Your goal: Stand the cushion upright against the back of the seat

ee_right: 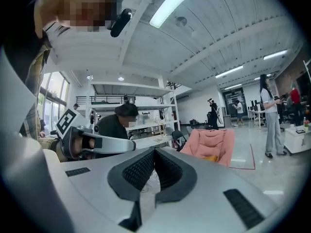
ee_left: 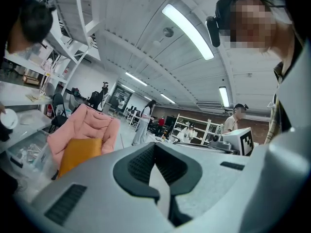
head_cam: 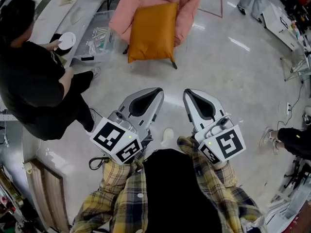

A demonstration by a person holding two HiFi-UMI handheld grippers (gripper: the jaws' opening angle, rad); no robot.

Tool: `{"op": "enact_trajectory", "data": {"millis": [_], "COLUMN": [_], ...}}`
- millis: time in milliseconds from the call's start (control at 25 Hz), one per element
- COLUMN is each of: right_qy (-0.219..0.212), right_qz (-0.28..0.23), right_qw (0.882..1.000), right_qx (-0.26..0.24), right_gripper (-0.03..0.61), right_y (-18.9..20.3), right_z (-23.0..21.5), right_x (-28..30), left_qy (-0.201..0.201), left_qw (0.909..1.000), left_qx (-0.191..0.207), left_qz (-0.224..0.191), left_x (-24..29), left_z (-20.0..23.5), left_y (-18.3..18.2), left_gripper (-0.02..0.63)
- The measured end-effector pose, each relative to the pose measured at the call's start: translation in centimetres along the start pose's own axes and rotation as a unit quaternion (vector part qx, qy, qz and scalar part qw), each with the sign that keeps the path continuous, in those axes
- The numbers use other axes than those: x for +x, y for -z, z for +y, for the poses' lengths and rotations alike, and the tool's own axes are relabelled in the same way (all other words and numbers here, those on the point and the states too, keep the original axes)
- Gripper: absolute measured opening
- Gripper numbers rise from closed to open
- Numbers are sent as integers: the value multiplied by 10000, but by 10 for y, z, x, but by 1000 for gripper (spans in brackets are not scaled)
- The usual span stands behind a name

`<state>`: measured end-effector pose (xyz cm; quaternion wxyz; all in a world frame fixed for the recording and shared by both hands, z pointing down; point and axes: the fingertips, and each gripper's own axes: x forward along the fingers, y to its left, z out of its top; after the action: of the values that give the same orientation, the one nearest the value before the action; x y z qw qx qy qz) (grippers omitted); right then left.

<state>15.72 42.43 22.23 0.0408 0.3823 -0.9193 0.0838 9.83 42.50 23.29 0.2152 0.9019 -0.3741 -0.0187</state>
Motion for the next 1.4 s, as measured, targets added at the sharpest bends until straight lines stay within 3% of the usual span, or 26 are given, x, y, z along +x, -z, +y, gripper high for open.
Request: {"op": "enact_trajectory", "data": {"millis": [640,1040,1400], "right_qy": [342,575,432], "right_qz": [-34,466,542], "right_qw": [9990,9961,9959], "right_qx": [301,485,584], "right_gripper": [18,18,18], "right_y": [-15,12,14], "right_z": [12,8,-36], "right_x": [160,202,242], "left_qy": [341,264,47], "left_qw": [9990,9976,9974], "left_qx": [-120,-422,-505], "left_qz": [259,491,509], "left_x": [-9,-16,18], "left_z": [155,209,247], "left_y": [-53,-48,-56], "left_gripper": [3,3,3]}}
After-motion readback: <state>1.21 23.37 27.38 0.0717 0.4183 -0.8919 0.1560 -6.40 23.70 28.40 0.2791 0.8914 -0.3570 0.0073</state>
